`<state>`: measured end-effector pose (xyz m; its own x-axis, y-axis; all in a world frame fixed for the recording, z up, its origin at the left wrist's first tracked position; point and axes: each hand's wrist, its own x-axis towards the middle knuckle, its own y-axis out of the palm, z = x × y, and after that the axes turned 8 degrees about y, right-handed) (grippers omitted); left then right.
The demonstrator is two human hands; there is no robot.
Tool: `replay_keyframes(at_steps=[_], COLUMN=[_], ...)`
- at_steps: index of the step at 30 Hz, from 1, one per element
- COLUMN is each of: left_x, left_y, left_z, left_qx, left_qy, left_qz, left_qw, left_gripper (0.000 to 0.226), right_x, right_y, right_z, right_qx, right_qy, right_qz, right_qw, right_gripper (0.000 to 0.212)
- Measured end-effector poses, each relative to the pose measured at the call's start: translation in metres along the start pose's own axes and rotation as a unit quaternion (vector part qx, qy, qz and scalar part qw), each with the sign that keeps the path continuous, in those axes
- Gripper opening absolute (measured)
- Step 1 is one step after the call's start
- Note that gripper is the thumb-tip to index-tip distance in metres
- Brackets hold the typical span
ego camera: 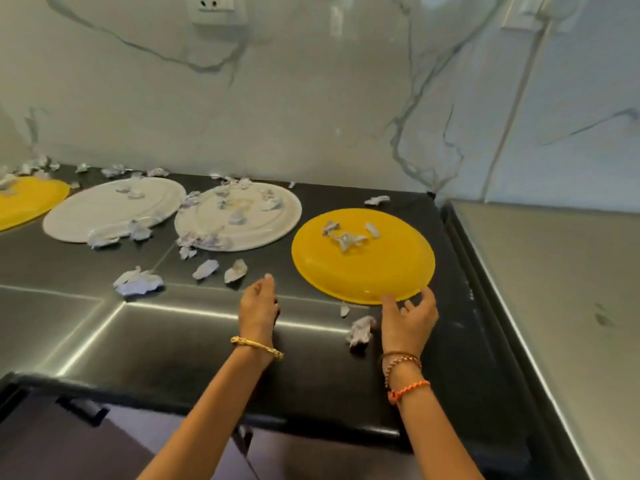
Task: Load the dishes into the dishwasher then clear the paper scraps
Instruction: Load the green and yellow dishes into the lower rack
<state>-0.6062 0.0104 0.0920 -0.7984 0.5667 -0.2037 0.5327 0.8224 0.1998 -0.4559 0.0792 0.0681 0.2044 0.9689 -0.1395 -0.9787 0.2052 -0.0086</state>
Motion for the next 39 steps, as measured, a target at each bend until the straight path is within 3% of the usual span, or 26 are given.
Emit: replay_keyframes(at_steps=[3, 8, 11, 16, 19, 21, 25, 28, 32, 39], left_x=[0.015, 0.034, 0.062, 0.095, 0.108, 0.113, 0.129, 0.136, 0.131, 0.124], left_y=[0.035, 0.087, 0.109, 0.129, 0.139, 0.143, 0.142, 0.137, 0.139, 0.136], left_z=[0.007, -0.005, -0.01, -0.009, -0.007, -0.008, -0.021, -0.024, -0.021, -0.014], left_qx=[-0.015, -0.069, -0.081, -0.098, -0.08, -0.062, -0.087, -0.108, -0.098, -0.071], left_qy=[-0.027, -0.102, -0.123, -0.147, -0.139, -0.149, -0.202, -0.231, -0.215, -0.18], left_qz=[0.012, 0.085, 0.078, 0.02, -0.033, -0.047, -0.008, 0.027, 0.026, 0.004], left_qw=[0.999, 0.989, 0.986, 0.984, 0.987, 0.986, 0.975, 0.966, 0.971, 0.981], left_gripper=[0.043, 0.037, 0.038, 0.046, 0.059, 0.061, 0.053, 0.047, 0.046, 0.047], right_x=[0.026, 0.064, 0.091, 0.127, 0.138, 0.14, 0.122, 0.103, 0.084, 0.09], right_y=[0.007, 0.032, 0.048, 0.061, 0.067, 0.072, 0.084, 0.08, 0.056, 0.057], right_z=[0.005, 0.021, 0.034, 0.02, 0.017, 0.022, 0.032, 0.035, 0.039, 0.05], right_qx=[0.049, 0.207, 0.234, 0.261, 0.243, 0.217, 0.17, 0.254, 0.296, 0.308], right_qy=[0.055, 0.118, 0.161, 0.177, 0.16, 0.141, 0.082, 0.156, 0.369, 0.378], right_qz=[0.022, 0.106, 0.105, 0.109, 0.071, 0.024, -0.066, -0.06, 0.035, 0.023], right_qw=[0.997, 0.965, 0.953, 0.943, 0.954, 0.966, 0.98, 0.953, 0.881, 0.873], right_gripper=[0.062, 0.037, 0.049, 0.04, 0.044, 0.061, 0.064, 0.045, 0.037, 0.035])
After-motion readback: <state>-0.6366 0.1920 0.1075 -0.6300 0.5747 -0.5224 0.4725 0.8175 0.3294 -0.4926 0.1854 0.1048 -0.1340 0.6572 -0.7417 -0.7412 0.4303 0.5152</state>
